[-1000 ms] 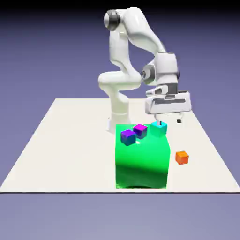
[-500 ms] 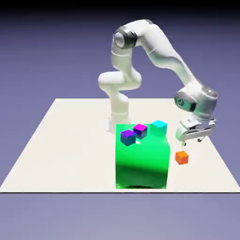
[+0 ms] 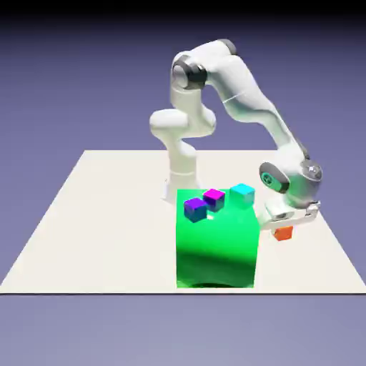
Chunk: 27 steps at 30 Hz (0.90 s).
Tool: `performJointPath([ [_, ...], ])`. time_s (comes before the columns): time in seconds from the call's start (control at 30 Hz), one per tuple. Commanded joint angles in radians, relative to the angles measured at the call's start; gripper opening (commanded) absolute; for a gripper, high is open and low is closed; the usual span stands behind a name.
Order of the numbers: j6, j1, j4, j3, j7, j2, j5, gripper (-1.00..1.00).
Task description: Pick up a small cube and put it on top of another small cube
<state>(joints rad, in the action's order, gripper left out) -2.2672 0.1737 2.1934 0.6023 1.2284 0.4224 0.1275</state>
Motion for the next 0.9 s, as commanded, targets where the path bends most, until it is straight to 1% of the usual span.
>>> performJointPath([
  [0.0, 0.044, 0.003, -0.027, -0.036, -0.039, -0.027, -0.007, -1.0],
  [0.3, 0.435, 0.028, -0.272, -0.357, -0.405, -0.269, -0.101, -1.0],
  [0.47, 0.652, -0.13, -0.304, -0.52, -0.42, -0.375, -0.141, -1.0],
  [0.57, 0.675, -0.176, -0.291, -0.535, -0.391, -0.383, -0.144, -1.0],
  [0.73, 0.499, -0.175, -0.114, -0.535, -0.392, -0.383, -0.145, -1.0],
  [0.77, 0.499, -0.175, -0.114, -0.535, -0.392, -0.383, -0.145, 1.0],
  [0.8, 0.499, -0.175, -0.114, -0.535, -0.392, -0.383, -0.145, 1.0],
  [0.87, 0.571, -0.175, -0.186, -0.535, -0.392, -0.383, -0.144, 1.0],
])
